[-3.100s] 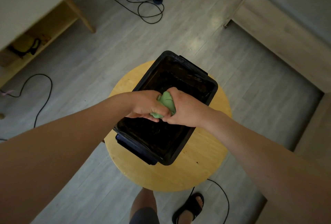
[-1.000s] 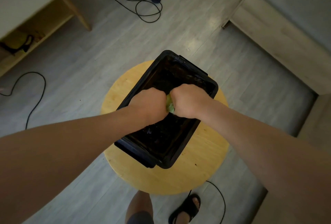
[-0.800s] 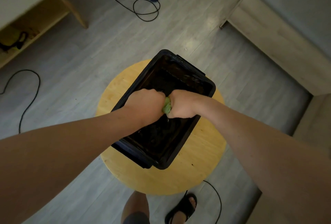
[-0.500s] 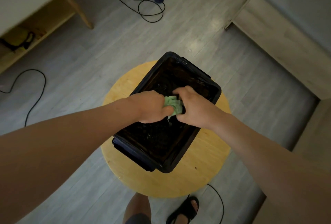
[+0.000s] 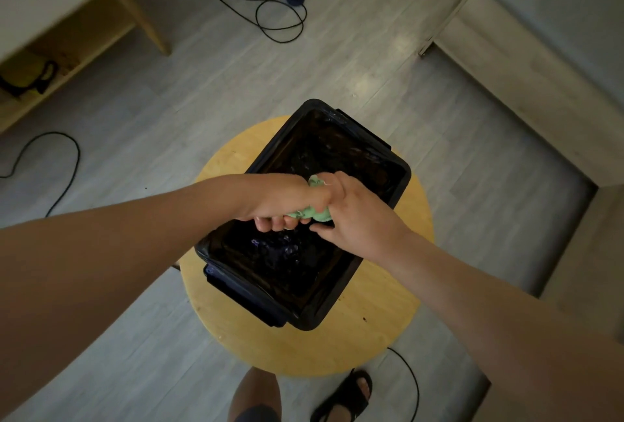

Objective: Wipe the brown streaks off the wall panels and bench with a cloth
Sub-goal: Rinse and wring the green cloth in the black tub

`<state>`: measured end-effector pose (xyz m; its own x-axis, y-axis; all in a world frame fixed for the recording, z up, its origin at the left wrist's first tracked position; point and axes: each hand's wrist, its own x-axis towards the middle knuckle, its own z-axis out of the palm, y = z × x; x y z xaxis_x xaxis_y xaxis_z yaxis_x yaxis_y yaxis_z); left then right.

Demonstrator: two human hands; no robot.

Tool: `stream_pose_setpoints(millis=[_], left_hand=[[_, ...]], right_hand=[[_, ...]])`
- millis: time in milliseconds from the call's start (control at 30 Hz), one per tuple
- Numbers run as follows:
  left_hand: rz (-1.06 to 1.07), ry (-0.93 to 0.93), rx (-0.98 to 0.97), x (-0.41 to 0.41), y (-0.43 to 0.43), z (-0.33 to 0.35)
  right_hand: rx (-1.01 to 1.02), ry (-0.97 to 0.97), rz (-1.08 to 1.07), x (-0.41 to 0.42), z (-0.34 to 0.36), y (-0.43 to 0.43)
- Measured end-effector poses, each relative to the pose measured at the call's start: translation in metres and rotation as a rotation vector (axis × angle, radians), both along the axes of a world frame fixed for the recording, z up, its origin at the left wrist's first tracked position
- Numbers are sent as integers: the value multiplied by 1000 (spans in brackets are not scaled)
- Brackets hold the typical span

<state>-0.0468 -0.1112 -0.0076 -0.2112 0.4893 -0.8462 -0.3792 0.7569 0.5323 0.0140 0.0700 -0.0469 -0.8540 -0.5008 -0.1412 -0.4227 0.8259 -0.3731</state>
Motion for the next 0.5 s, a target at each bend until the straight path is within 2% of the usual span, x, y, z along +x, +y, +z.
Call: stream_pose_setpoints(millis=[133, 233, 267, 333, 500], left_hand=[[-312, 341, -11, 7, 2, -7], [-454, 656, -120, 11, 2, -19], [-452, 752, -163, 12, 3, -21], [-437, 882, -236, 15, 4, -20], [-642, 1058, -299, 17, -3, -20]], right_hand=[[106, 263, 27, -2, -2, -5], [200, 238, 55, -11, 2, -10], [227, 158, 35, -15, 4, -13], [282, -154, -49, -22, 11, -19], [129, -686, -191, -28, 16, -28]])
